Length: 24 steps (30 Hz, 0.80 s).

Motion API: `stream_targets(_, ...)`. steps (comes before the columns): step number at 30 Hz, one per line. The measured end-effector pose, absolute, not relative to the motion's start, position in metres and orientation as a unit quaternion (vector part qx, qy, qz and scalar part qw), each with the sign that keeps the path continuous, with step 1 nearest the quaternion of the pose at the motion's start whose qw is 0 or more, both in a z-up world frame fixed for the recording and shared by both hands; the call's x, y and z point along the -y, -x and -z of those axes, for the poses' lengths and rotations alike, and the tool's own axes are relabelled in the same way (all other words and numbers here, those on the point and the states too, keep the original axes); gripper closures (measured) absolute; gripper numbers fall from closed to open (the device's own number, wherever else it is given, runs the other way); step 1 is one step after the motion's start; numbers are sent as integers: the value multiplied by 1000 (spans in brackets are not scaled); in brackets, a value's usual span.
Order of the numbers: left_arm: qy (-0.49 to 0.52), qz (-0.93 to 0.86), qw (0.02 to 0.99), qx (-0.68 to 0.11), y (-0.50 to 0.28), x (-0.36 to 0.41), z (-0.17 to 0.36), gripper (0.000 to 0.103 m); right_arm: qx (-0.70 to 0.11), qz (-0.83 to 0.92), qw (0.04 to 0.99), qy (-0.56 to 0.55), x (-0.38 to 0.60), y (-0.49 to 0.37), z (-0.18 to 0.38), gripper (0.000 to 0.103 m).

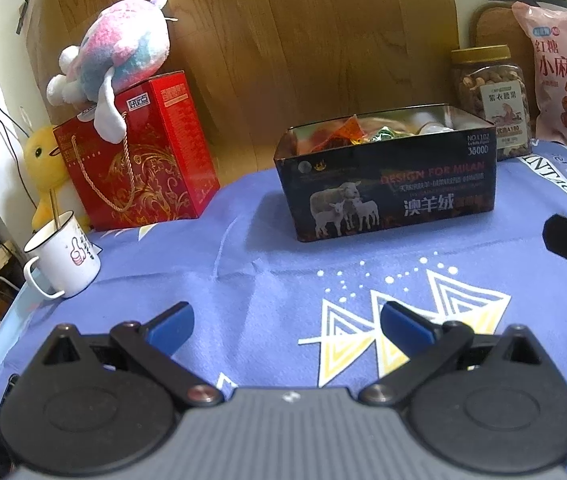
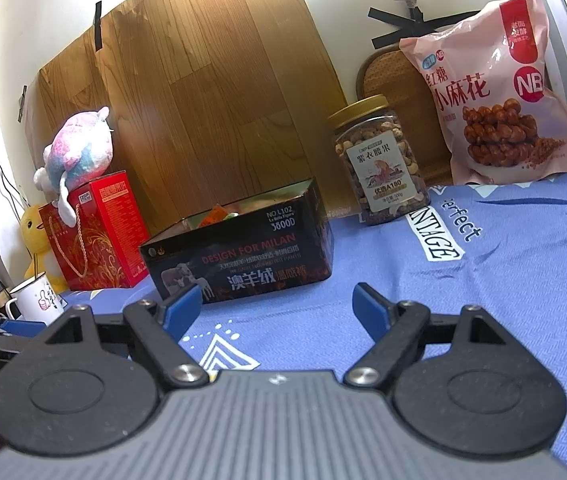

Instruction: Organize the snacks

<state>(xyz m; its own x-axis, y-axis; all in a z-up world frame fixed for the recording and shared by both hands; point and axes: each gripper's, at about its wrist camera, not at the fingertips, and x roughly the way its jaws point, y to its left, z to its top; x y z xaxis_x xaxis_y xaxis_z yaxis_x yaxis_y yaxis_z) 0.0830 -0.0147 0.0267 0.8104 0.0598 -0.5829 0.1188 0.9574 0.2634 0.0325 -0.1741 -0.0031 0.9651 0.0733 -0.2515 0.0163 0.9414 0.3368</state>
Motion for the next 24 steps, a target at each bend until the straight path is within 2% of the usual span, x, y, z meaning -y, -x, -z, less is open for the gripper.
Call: stream_targets(24,-173,-8,941,-292,-85,16,-23,0,-131,-13,976,-171,174,-33,3,18)
